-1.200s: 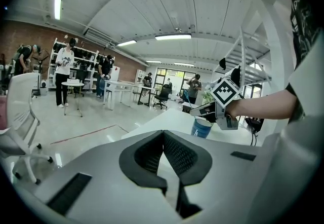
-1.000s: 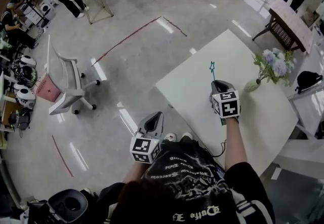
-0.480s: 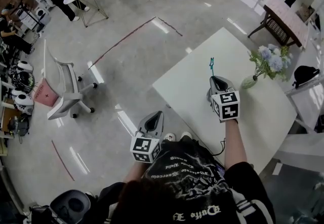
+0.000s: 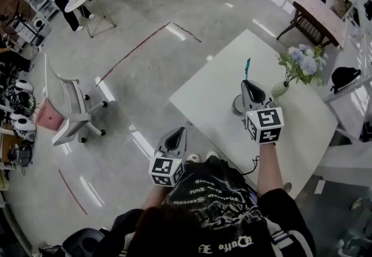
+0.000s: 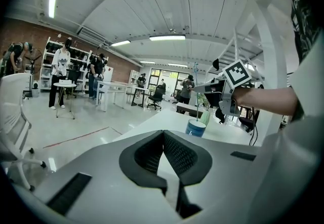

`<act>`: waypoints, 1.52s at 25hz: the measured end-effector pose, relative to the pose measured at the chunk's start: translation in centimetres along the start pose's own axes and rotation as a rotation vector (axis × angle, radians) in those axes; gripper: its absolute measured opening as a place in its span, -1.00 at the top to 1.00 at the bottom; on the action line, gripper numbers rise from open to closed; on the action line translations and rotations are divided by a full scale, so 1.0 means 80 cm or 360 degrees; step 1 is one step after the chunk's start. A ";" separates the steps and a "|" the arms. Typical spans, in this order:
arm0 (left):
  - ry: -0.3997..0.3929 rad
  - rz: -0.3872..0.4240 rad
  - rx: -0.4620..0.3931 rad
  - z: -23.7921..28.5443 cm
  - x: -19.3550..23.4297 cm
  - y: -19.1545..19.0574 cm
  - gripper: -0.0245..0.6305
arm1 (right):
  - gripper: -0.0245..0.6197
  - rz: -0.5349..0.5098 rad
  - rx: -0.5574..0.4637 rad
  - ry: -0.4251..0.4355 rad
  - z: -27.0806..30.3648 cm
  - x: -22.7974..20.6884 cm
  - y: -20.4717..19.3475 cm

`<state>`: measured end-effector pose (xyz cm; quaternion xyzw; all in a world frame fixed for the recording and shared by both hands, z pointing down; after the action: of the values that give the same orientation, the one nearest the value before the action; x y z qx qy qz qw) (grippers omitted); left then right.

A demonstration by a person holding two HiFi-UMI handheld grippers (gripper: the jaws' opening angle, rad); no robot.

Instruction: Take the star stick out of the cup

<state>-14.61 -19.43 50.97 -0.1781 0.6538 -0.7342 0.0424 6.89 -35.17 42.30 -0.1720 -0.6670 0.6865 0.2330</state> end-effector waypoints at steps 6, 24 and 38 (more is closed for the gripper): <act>-0.0107 -0.0007 0.0019 0.013 -0.017 -0.005 0.86 | 0.89 0.0016 -0.0126 -0.0079 -0.036 -0.008 0.031; -0.0500 0.0006 0.0062 0.069 -0.094 -0.021 0.86 | 0.89 0.0026 -0.0134 -0.0490 -0.175 -0.059 0.016; -0.0626 0.0006 0.0098 0.089 -0.120 -0.024 0.86 | 0.89 0.0143 -0.0023 -0.0710 -0.250 -0.046 -0.060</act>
<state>-3.05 -23.01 51.46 -0.3154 0.6105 -0.7048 0.1762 21.34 -20.46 45.80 -0.0471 -0.6986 0.7123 0.0477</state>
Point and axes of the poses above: the fingertips, and each gripper's own axes: z forward along the fingers, x to its left, y out of its top, the point moved 5 cm from there along -z, backward along the fingers, and after that the axes turned 15 degrees about -x, right-handed, at the moved point
